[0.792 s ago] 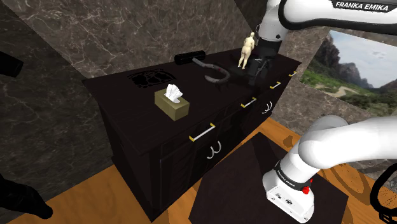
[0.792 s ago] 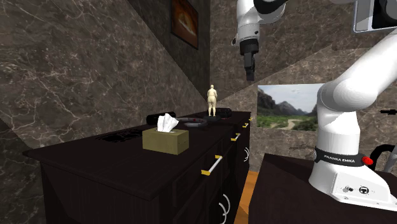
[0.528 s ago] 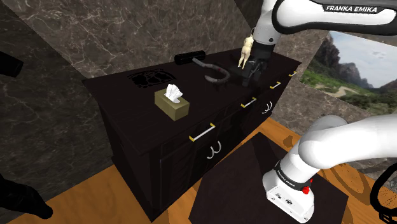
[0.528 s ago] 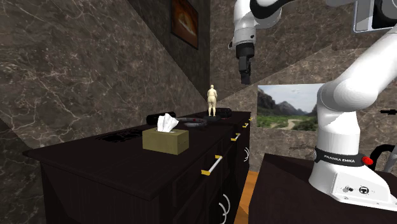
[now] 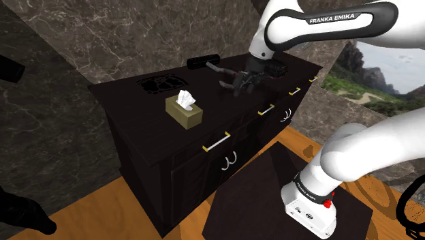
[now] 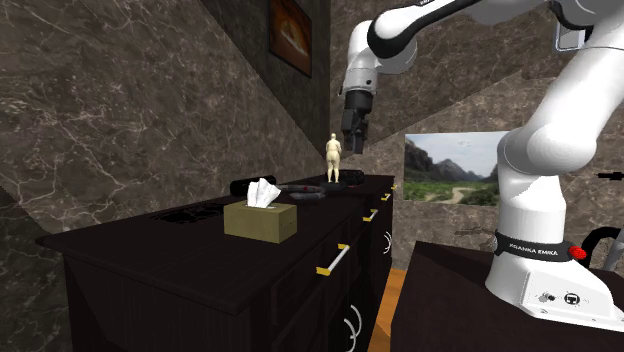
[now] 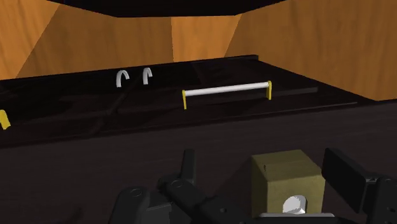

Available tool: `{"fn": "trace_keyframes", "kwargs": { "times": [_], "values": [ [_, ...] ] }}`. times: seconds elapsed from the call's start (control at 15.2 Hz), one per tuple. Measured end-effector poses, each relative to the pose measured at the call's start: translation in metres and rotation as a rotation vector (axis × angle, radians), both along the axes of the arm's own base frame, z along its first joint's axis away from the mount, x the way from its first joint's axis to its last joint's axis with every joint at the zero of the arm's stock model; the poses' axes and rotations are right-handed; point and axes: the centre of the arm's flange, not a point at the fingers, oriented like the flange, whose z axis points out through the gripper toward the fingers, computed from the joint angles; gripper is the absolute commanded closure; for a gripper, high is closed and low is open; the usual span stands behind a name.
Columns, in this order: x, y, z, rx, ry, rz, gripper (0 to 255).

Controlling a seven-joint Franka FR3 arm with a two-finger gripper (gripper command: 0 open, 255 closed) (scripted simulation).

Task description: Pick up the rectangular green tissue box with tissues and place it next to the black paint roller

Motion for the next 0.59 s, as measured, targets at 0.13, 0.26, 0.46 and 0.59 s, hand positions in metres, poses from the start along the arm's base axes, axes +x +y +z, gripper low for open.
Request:
{"fn": "trace_keyframes", "kwargs": {
  "times": [0.13,0.26,0.46,0.59],
  "values": [
    [0.016,0.008,-0.015,0.035,-0.025,-0.016,0],
    [0.032,0.013,-0.023,0.071,-0.051,-0.031,0],
    [0.058,0.024,-0.044,0.123,-0.088,-0.055,0],
    [0.076,0.031,-0.052,0.158,-0.114,-0.071,0]
  ]
}}
